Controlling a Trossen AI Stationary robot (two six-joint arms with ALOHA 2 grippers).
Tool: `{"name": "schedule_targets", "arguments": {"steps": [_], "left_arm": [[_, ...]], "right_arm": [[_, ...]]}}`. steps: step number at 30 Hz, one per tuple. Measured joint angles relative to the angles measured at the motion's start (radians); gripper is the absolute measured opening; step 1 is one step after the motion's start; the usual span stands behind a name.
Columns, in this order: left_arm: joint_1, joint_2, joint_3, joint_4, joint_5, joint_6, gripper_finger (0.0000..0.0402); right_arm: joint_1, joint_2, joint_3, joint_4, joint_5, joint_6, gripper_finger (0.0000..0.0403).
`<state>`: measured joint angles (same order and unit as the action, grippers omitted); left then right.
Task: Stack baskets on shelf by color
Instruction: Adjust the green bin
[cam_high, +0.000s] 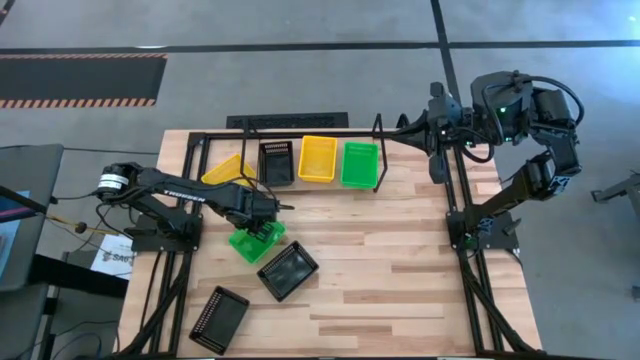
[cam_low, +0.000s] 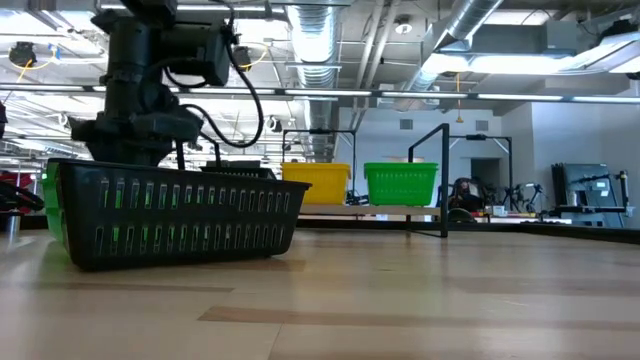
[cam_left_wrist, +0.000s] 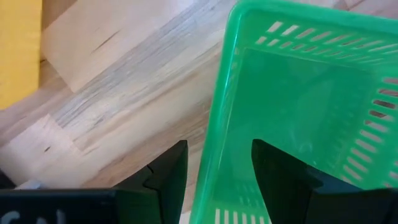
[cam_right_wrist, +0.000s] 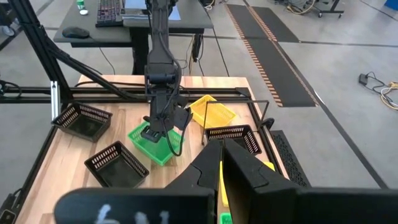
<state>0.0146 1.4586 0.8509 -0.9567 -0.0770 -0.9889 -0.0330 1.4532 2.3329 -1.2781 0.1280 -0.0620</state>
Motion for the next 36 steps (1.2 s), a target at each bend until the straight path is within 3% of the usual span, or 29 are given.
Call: {"name": "schedule_targets", "arguments": {"steps": [7, 12, 15, 19, 22, 29, 36], "left_arm": [[0.008, 0.0, -0.104, 0.114, 0.054, 0.001, 0.0167], [0.009, 0.0, -0.113, 0.121, 0.051, 0.058, 0.0156], [0.022, 0.0, -0.113, 0.125, 0.061, 0.104, 0.0115], [0.044, 0.0, -0.113, 0.154, 0.111, 0.171, 0.0023], [0.052, 0.0, -0.104, 0.183, 0.123, 0.222, 0.0007], [0.088, -0.021, 0.06, 0.184, 0.12, 0.344, 0.0], [0.13, -0.071, 0.29, 0.196, 0.059, 0.461, 0.0]], "right_arm": [[0.0, 0.0, 0.0, 0.015, 0.0, 0.001, 0.0039], [0.0, 0.0, 0.0, 0.054, 0.0, 0.001, 0.0039], [0.0, 0.0, 0.0, 0.075, 0.0, 0.001, 0.004], [0.0, 0.0, 0.0, 0.092, 0.0, 0.017, 0.0039], [0.0, 0.002, 0.0, 0.085, 0.0, 0.017, 0.0036], [-0.009, 0.011, 0.001, 0.01, 0.012, 0.011, 0.0008], [-0.008, 0.027, 0.0, -0.159, 0.233, 0.06, 0.0003]]}}
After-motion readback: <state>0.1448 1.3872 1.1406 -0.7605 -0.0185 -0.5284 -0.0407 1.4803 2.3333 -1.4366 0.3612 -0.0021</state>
